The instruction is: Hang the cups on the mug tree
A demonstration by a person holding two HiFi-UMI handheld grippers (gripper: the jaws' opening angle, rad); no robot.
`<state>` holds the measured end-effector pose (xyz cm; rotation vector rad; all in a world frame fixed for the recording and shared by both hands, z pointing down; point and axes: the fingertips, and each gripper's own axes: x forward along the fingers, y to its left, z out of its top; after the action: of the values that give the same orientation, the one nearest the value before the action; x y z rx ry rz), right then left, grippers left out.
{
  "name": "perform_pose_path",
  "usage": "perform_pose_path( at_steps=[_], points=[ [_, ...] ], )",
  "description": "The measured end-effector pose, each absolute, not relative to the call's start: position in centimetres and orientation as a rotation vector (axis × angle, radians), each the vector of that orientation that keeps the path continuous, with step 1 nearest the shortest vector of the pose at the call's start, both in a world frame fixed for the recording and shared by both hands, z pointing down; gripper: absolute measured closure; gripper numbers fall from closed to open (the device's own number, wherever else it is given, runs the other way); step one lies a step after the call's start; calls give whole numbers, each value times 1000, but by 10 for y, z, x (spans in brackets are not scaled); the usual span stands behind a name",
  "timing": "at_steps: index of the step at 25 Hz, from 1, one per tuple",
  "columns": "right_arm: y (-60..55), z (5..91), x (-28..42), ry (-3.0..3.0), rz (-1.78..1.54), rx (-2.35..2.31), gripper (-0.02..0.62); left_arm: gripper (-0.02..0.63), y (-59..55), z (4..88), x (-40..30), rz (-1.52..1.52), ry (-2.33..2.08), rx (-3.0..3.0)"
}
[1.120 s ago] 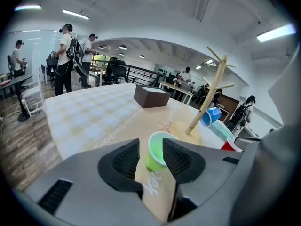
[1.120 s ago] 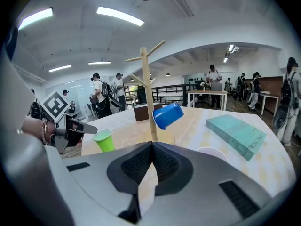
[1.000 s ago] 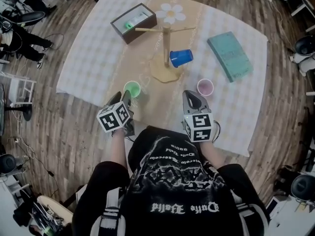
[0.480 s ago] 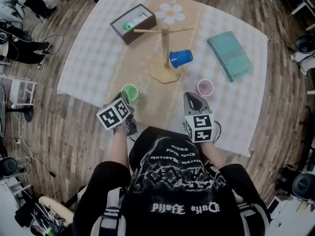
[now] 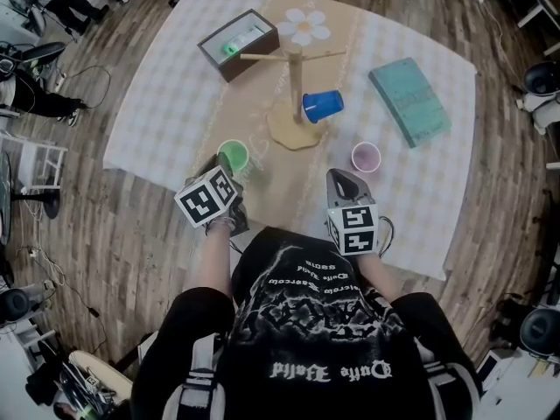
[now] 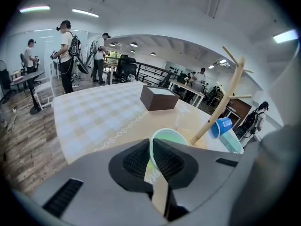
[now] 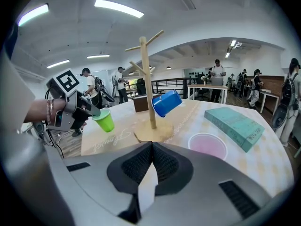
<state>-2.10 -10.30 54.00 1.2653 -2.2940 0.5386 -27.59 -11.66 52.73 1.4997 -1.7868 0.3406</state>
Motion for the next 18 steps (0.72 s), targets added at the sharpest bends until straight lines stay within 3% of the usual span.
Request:
perform_pose_path(
  at_steps=[18],
  points=[
    [-95,541,-23,-2275,532,1259,586,564,-167,405,-269,392,-2089,1673]
  ],
)
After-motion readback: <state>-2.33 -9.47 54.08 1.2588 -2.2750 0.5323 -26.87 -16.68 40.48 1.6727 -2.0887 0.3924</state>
